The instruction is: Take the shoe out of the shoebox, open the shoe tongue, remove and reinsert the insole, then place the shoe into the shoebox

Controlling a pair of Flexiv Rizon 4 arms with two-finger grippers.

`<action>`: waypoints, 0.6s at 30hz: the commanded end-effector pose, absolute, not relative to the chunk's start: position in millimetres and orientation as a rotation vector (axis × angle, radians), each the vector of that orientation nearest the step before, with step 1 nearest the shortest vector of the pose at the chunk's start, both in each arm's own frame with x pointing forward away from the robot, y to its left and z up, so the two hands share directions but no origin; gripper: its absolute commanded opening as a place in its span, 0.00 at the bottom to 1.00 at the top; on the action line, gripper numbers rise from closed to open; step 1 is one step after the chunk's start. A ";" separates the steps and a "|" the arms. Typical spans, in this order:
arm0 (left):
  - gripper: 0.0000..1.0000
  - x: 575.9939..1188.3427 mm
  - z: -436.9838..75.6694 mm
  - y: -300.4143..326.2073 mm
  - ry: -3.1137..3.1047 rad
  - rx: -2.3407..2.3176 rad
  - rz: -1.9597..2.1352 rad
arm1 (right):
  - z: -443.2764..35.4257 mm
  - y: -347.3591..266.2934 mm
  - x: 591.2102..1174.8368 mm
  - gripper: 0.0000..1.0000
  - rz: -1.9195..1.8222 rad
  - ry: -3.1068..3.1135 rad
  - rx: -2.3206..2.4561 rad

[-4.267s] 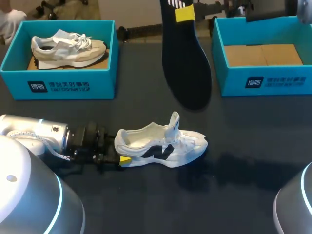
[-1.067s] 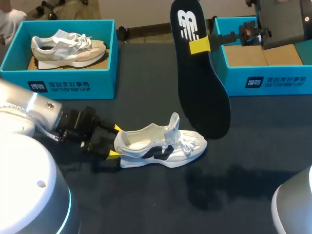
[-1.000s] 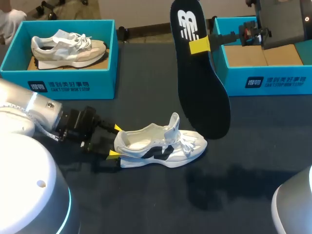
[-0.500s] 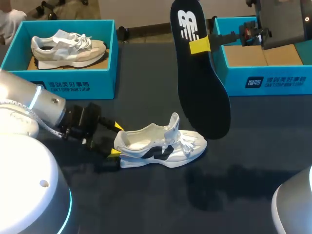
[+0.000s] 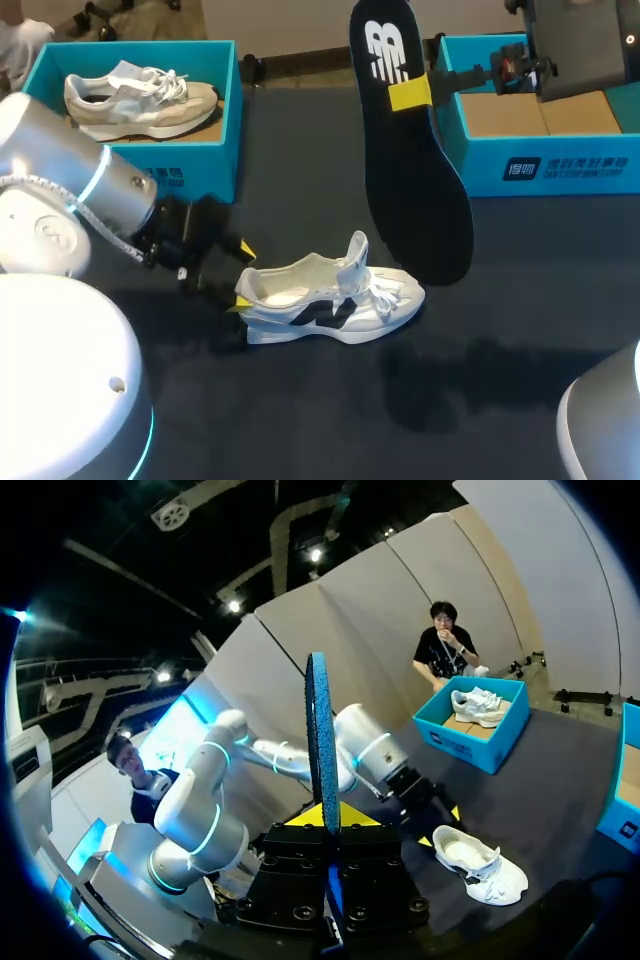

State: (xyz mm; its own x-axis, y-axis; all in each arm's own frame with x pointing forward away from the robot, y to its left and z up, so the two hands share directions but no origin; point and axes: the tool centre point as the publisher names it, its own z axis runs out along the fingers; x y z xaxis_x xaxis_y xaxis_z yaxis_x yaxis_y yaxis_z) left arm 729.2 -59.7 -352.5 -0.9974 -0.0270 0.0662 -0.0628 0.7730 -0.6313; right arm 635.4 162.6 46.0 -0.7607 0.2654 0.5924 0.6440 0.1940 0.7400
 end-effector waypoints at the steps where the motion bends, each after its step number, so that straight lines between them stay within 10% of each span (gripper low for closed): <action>1: 1.00 729.1 -345.9 -67.1 -2.995 0.060 0.787 | 45.8 166.1 637.3 0.00 -1.584 -2.143 -0.860; 18: 1.00 725.9 -328.1 -84.4 -3.047 0.016 0.432 | 45.8 166.1 637.3 0.00 -1.584 -2.143 -0.860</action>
